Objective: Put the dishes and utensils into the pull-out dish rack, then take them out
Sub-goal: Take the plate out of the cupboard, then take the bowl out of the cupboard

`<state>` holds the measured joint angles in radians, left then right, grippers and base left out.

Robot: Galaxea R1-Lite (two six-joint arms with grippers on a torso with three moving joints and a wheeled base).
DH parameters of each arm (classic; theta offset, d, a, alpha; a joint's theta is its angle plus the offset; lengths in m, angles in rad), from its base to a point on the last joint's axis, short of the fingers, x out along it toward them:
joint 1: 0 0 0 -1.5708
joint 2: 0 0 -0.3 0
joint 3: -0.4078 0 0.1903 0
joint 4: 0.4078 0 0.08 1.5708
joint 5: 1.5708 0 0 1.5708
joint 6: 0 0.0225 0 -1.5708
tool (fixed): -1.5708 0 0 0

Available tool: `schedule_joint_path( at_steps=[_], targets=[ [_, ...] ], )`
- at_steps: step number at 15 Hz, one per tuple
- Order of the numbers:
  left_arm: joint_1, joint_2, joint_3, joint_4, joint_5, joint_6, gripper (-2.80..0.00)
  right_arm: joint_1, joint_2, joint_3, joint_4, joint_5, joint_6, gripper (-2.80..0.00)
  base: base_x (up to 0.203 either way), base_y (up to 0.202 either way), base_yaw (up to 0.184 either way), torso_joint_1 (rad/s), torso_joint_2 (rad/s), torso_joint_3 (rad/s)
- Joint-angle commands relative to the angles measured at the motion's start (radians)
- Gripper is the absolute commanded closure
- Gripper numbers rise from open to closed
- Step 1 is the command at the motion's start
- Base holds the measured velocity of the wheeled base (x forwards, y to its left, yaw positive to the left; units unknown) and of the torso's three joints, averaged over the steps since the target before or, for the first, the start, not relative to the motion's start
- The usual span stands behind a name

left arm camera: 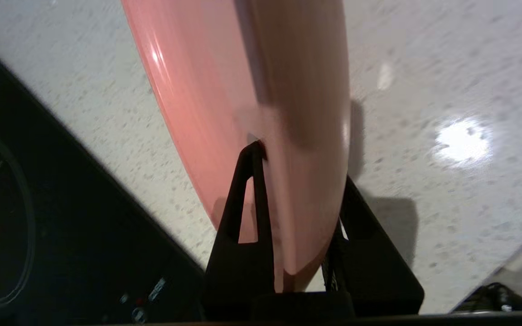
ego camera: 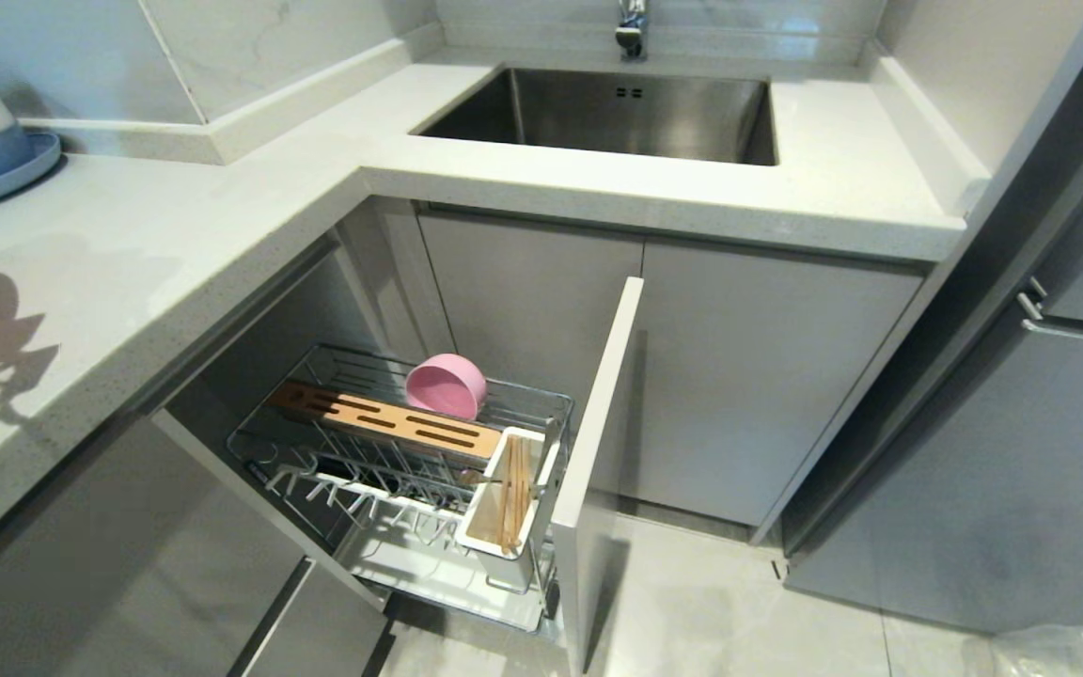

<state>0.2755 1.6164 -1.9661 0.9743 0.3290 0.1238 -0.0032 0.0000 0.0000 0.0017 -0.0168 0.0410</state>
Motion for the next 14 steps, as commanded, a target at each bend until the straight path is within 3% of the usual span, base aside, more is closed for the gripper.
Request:
schedule_joint_path(
  at_steps=[1, 6, 14],
  targets=[
    [0.001, -0.002, 0.000, 0.013, 0.025, 0.008, 0.00, 0.000, 0.000, 0.002, 0.000, 0.000, 0.000, 0.00, 0.000, 0.000, 0.000, 0.000, 0.00, 0.000],
    [0.001, -0.004, 0.026, 0.030, 0.156, 0.050, 0.00, 0.000, 0.000, 0.002, 0.000, 0.000, 0.000, 0.00, 0.000, 0.000, 0.000, 0.000, 0.00, 0.000],
    [-0.029, 0.019, 0.066, 0.060, 0.180, 0.076, 0.00, 0.000, 0.000, 0.002, 0.000, 0.000, 0.000, 0.00, 0.000, 0.000, 0.000, 0.000, 0.00, 0.000]
  ],
)
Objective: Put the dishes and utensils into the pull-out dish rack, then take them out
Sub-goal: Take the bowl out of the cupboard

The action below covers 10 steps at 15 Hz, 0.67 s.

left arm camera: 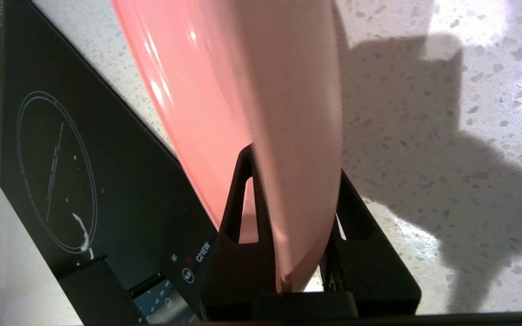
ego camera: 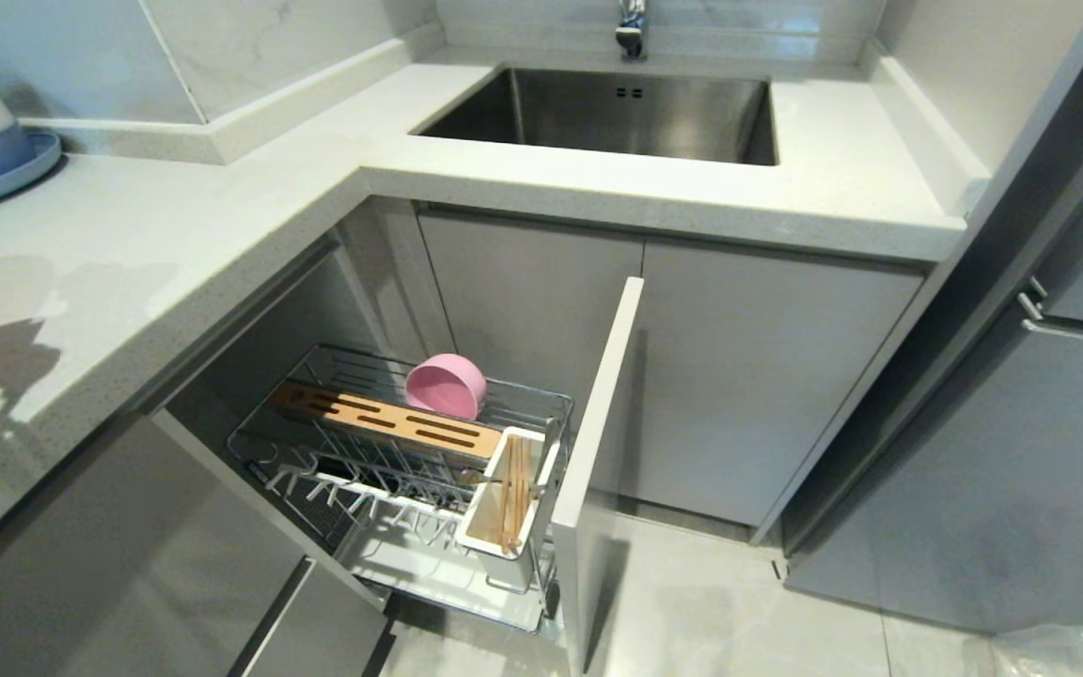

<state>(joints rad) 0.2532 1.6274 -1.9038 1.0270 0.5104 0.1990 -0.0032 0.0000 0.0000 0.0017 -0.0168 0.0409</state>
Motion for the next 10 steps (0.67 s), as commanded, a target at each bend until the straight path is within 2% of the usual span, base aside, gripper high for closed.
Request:
schedule_joint_path(
  at_steps=[1, 6, 7, 10],
  targets=[
    [-0.007, 0.013, 0.006, 0.006, -0.001, 0.000, 0.00, 0.000, 0.000, 0.002, 0.000, 0.000, 0.001, 0.00, 0.000, 0.000, 0.000, 0.000, 0.00, 0.000],
    [-0.021, 0.028, 0.006, 0.007, 0.000, 0.000, 0.00, 0.000, 0.000, 0.002, 0.000, 0.000, 0.001, 0.00, 0.000, 0.000, 0.000, 0.000, 0.00, 0.000],
    [-0.021, 0.026, 0.006, 0.006, 0.000, 0.000, -2.80, 0.000, 0.000, 0.002, 0.000, 0.000, 0.001, 0.00, 0.000, 0.000, 0.000, 0.000, 0.00, 0.000],
    [-0.023, 0.020, 0.002, 0.001, -0.003, -0.006, -2.80, 0.000, 0.000, 0.002, 0.000, 0.000, 0.001, 0.00, 0.000, 0.000, 0.000, 0.000, 0.00, 0.000]
  ],
)
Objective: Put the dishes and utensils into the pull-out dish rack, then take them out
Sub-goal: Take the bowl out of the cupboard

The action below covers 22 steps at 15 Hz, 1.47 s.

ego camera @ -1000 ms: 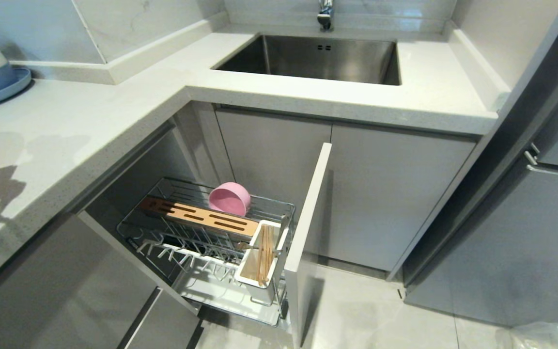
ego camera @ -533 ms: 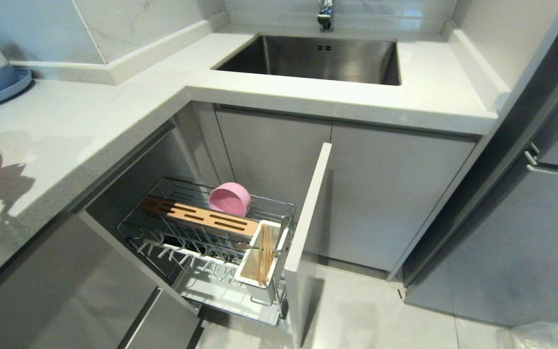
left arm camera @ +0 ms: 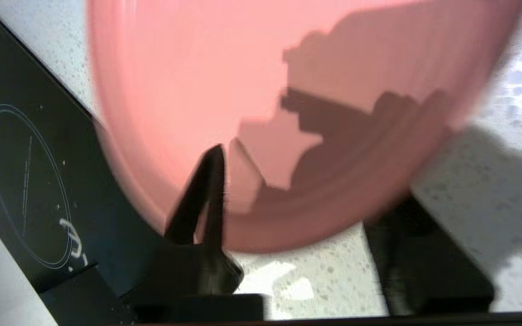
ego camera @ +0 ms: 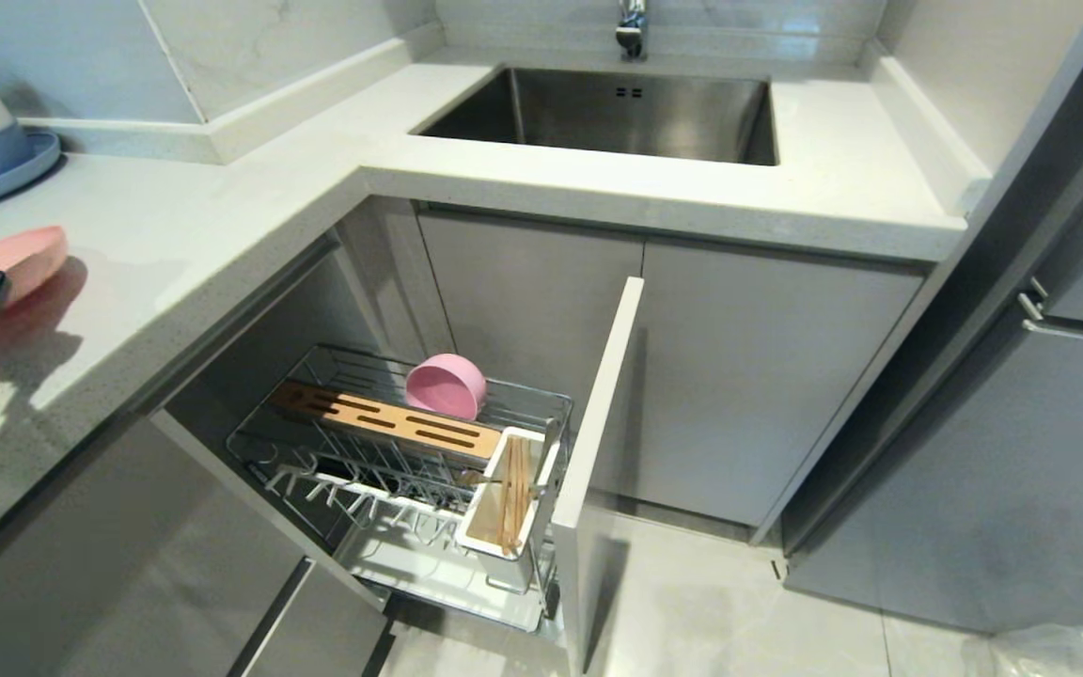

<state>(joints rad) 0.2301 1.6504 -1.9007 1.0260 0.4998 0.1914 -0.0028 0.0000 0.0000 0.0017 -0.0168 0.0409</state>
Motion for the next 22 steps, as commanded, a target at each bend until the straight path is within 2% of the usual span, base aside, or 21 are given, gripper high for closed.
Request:
schedule_joint_path(
  at_steps=[1, 5, 8, 12, 16, 17, 19, 20, 21, 22],
  targets=[
    [-0.007, -0.007, -0.003, 0.002, 0.007, 0.001, -2.80, 0.000, 0.000, 0.002, 0.000, 0.000, 0.001, 0.00, 0.000, 0.000, 0.000, 0.000, 0.00, 0.000],
    [-0.031, -0.057, -0.013, 0.000, -0.005, -0.037, -2.80, 0.000, 0.000, 0.002, 0.000, 0.000, 0.001, 0.00, 0.000, 0.000, 0.000, 0.000, 0.00, 0.000],
    [-0.048, -0.119, -0.020, 0.004, -0.064, -0.068, -2.80, 0.000, 0.000, 0.002, 0.000, 0.000, 0.001, 0.00, 0.000, 0.000, 0.000, 0.000, 0.00, 0.000],
    [-0.058, -0.244, 0.023, 0.002, -0.204, -0.130, -2.80, 0.000, 0.000, 0.002, 0.000, 0.000, 0.001, 0.00, 0.000, 0.000, 0.000, 0.000, 0.00, 0.000],
    [-0.059, -0.409, 0.121, -0.066, -0.468, -0.237, -2.80, 0.000, 0.000, 0.002, 0.000, 0.000, 0.001, 0.00, 0.000, 0.000, 0.000, 0.000, 0.00, 0.000],
    [-0.059, -0.441, 0.169, -0.115, -0.521, -0.255, 0.00, 0.000, 0.000, 0.002, 0.000, 0.000, 0.001, 0.00, 0.000, 0.000, 0.000, 0.000, 0.00, 0.000],
    [-0.083, -0.466, 0.228, -0.213, -0.571, -0.275, 0.00, 0.000, 0.000, 0.002, 0.000, 0.000, 0.001, 0.00, 0.000, 0.000, 0.000, 0.000, 0.00, 0.000],
    [-0.127, -0.479, 0.250, -0.222, -0.580, -0.288, 0.00, 0.000, 0.000, 0.002, 0.000, 0.000, 0.001, 0.00, 0.000, 0.000, 0.000, 0.000, 0.00, 0.000],
    [-0.167, -0.487, 0.263, -0.224, -0.586, -0.315, 0.00, 0.000, 0.000, 0.002, 0.000, 0.000, 0.001, 0.00, 0.000, 0.000, 0.000, 0.000, 0.00, 0.000],
    [-0.224, -0.497, 0.274, -0.230, -0.589, -0.374, 0.00, 0.000, 0.000, 0.002, 0.000, 0.000, 0.001, 0.00, 0.000, 0.000, 0.000, 0.000, 0.00, 0.000]
  ],
)
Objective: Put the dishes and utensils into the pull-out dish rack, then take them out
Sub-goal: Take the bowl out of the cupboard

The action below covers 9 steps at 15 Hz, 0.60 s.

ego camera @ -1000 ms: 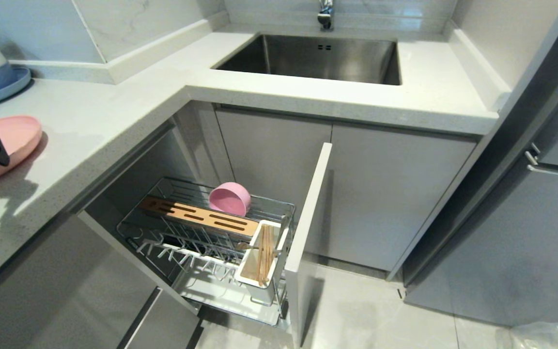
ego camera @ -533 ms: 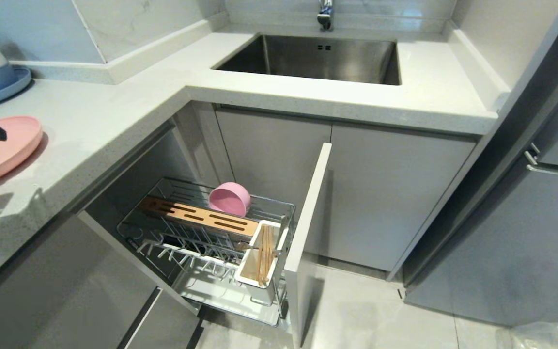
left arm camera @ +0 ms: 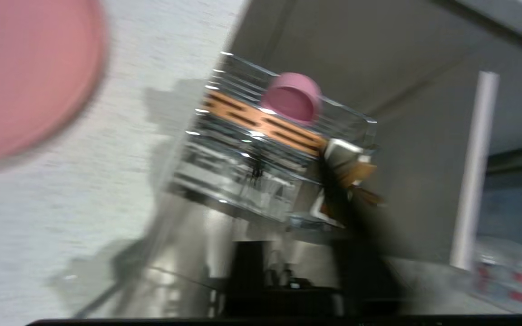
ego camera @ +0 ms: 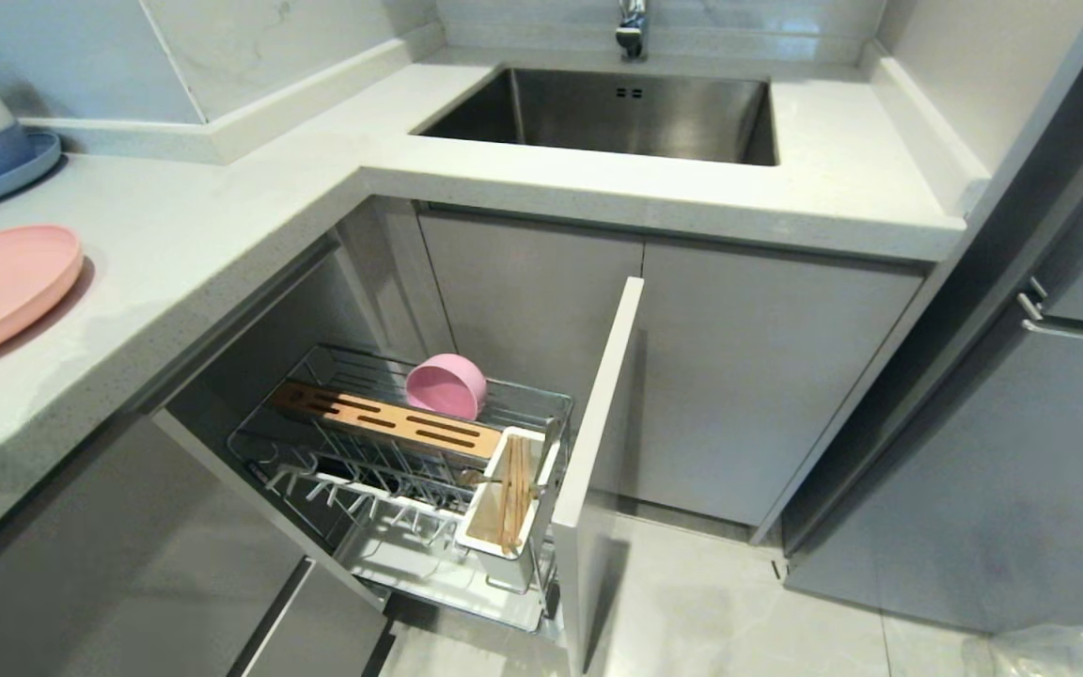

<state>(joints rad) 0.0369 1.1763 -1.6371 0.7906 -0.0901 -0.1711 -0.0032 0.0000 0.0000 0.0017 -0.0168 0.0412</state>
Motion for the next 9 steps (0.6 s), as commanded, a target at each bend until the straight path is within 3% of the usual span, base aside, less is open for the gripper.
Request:
schedule_joint_path(
  at_steps=[1, 2, 4, 5, 6, 9],
  targets=[
    [-0.062, -0.028, 0.018, -0.007, -0.003, -0.070, 0.00, 0.000, 0.000, 0.002, 0.000, 0.000, 0.000, 0.00, 0.000, 0.000, 0.000, 0.000, 0.00, 0.000],
    [-0.113, -0.030, 0.019, -0.034, -0.005, -0.132, 0.00, 0.000, 0.000, 0.002, 0.000, 0.000, 0.000, 0.00, 0.000, 0.000, 0.000, 0.000, 0.00, 0.000],
    [-0.225, -0.009, 0.021, -0.108, -0.004, -0.374, 0.00, 0.000, 0.000, 0.002, 0.000, 0.000, 0.000, 0.00, 0.000, 0.000, 0.000, 0.000, 0.00, 0.000],
    [-0.267, 0.021, 0.022, -0.130, -0.002, -0.466, 0.00, 0.000, 0.000, 0.002, 0.000, 0.000, 0.000, 0.00, 0.000, 0.000, 0.000, 0.000, 0.00, 0.000],
    [-0.289, 0.054, 0.022, -0.142, 0.001, -0.534, 0.00, 0.000, 0.000, 0.002, 0.000, 0.000, 0.000, 0.00, 0.000, 0.000, 0.000, 0.000, 0.00, 0.000],
    [-0.302, 0.173, 0.024, -0.162, 0.039, -0.662, 0.00, 0.000, 0.000, 0.002, 0.000, 0.000, 0.000, 0.00, 0.000, 0.000, 0.000, 0.000, 0.00, 0.000]
  ],
)
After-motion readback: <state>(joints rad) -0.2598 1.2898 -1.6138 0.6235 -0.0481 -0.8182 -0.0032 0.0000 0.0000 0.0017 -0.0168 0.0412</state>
